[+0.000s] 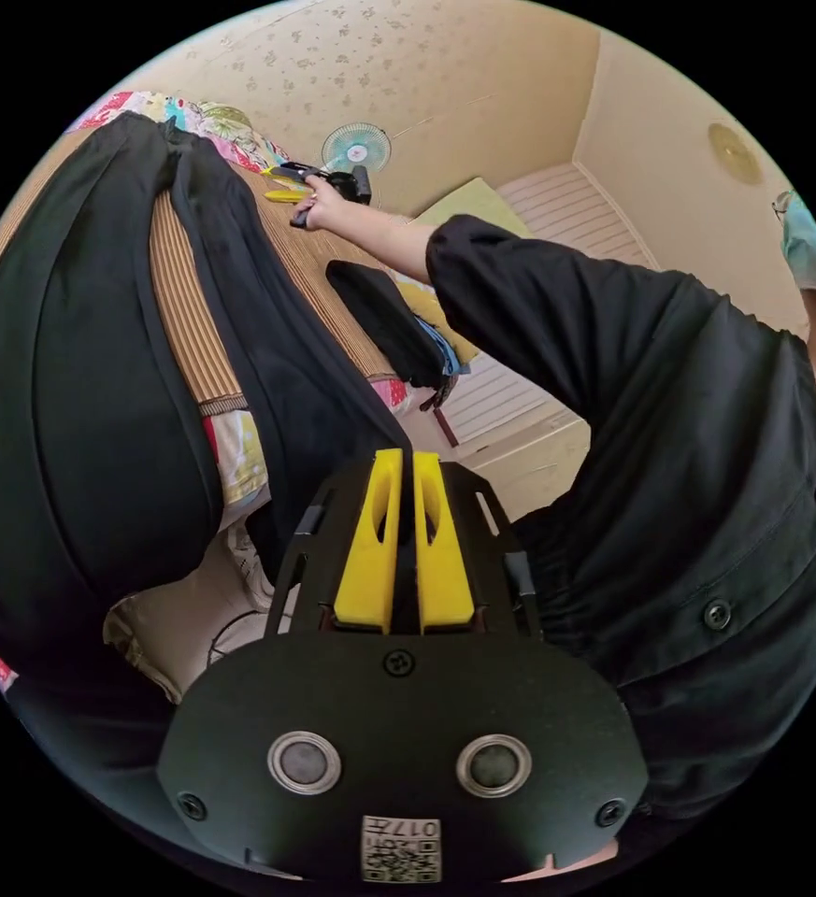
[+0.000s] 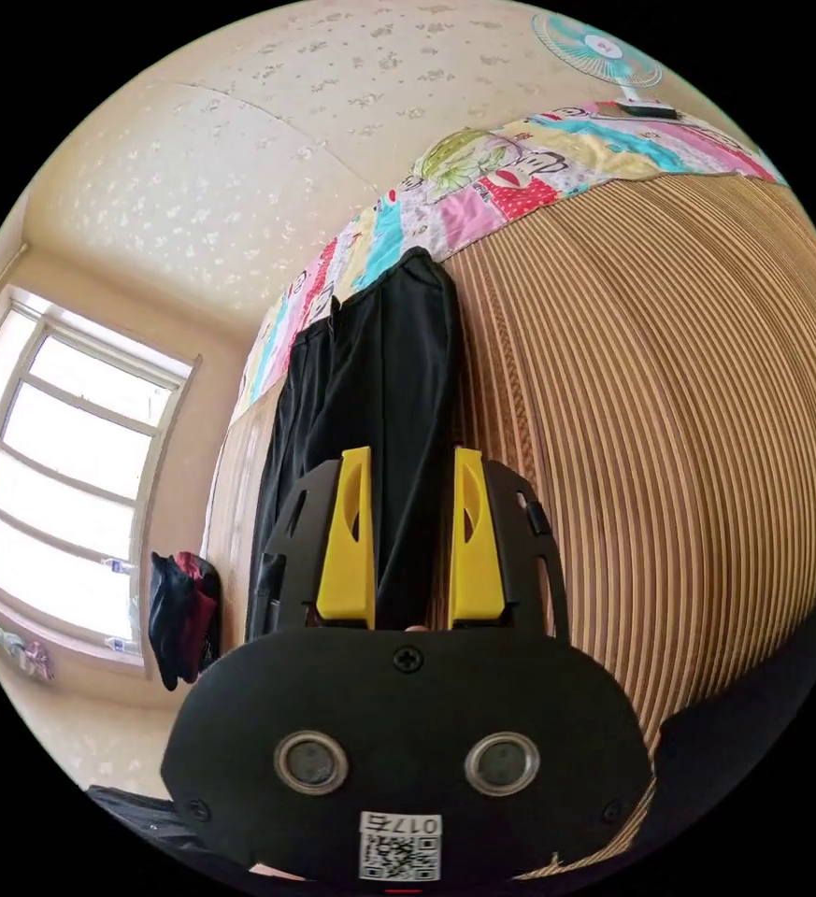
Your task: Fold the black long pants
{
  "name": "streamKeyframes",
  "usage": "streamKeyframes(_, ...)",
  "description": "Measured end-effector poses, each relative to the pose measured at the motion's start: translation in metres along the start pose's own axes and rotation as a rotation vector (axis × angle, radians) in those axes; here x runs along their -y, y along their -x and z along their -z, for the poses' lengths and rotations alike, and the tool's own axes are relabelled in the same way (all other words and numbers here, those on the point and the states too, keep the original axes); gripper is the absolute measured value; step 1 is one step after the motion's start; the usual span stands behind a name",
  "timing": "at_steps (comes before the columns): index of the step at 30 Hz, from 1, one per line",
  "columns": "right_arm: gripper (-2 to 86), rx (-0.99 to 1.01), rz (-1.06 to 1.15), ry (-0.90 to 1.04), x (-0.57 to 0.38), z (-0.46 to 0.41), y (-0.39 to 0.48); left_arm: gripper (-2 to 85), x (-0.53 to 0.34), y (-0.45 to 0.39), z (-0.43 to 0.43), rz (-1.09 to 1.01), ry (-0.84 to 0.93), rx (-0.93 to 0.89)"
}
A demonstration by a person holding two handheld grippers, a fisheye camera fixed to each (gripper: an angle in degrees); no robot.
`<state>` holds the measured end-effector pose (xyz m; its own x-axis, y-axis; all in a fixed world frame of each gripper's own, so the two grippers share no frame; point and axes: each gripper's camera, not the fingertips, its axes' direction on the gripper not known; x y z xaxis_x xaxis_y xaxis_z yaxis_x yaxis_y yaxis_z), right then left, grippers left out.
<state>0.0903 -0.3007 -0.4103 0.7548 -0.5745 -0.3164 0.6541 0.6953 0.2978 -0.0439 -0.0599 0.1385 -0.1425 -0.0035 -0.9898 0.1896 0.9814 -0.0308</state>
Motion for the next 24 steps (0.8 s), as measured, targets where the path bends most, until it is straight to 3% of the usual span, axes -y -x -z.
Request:
streamKeyframes(6, 9.7, -0.074, -0.049, -0.091, 0.031, -0.050, -0.002, -0.1, -0.016, 0.036, 0.005, 0.110, -0.046, -0.131)
streamKeyframes(11, 6.0, -0.164, 0.023, -0.011, 0.055, -0.074, 0.033, -0.2, -0.034, 0.049, 0.019, 0.169, -0.064, -0.141)
streamKeyframes(14, 3.7, -0.343, 0.182, -0.030, 0.055, -0.080, 0.098, -0.3, -0.040, 0.047, 0.035, 0.172, -0.086, -0.131)
streamKeyframes(18, 2.8, -0.640, 0.370, -0.252, 0.011, -0.096, 0.231, -0.2, -0.053, 0.030, 0.064, 0.161, -0.101, -0.084)
streamKeyframes(24, 2.6, -0.555, 0.597, -0.328, -0.047, -0.160, 0.399, 0.2, -0.099, 0.002, 0.115, 0.217, -0.189, 0.072)
